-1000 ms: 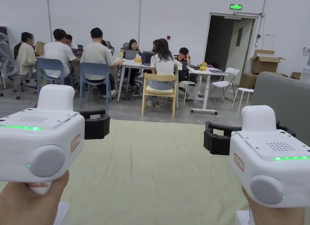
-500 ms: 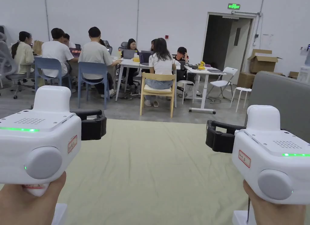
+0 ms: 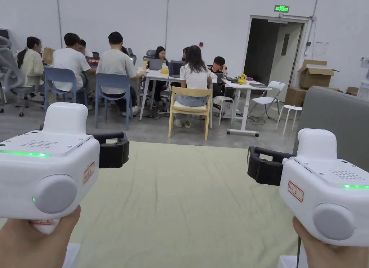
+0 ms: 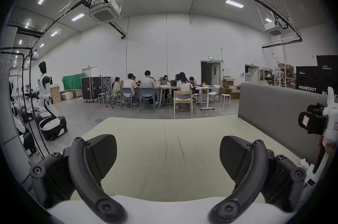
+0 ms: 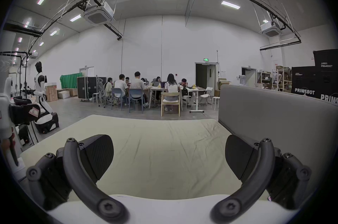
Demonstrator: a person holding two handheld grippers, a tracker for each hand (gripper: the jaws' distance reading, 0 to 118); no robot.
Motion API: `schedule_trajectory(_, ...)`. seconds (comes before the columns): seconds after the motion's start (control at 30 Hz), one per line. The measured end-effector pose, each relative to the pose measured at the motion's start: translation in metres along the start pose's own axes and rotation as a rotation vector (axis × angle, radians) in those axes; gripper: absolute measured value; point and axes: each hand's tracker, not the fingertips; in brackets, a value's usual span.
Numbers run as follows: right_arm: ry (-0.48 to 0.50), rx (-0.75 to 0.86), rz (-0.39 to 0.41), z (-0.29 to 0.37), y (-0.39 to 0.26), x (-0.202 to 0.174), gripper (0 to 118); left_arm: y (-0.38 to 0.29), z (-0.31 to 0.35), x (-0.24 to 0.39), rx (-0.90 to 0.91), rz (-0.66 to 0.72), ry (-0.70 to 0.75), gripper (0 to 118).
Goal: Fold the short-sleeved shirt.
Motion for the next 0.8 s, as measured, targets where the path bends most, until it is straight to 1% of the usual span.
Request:
schedule_trajectory(0.17,-0.021,0.012,0.015,0.0004,0.0005,-0.0025,118,0.0009,-0.0008,-0.0011,0.003,0.002,-0.001,117)
schedule_trajectory(0.37,0.000,0.003,-0.005,0.0019,0.0042,-0.0014,118,0.0022,-0.0001,-0.0017,-0.002,0.004,0.006,117)
schedule_trajectory(0.5,-0.007,-0.006,0.015,0.0019,0.0050,-0.0040,118,0.0015,-0.0021,-0.0066,-0.006,0.015,0.013,117)
schedule_trajectory(0.57,-0.004,-0.008,0.016,0.0019,0.0049,-0.0042,118,0.0020,-0.0015,-0.0055,-0.002,0.021,0.014,117)
schedule_trajectory(0.67,0.018,0.010,-0.005,0.0030,0.0030,-0.0034,118,0.0014,-0.0017,-0.0077,0.007,0.027,0.011,117)
schedule_trajectory(0.73,-0.002,-0.011,0.007,0.0013,0.0035,-0.0069,118,0.0013,-0.0023,-0.0084,0.007,0.024,0.009,117)
schedule_trajectory(0.8,0.010,-0.010,0.007,-0.0001,0.0004,-0.0056,118,0.0016,-0.0027,-0.0079,0.006,0.022,0.006,117)
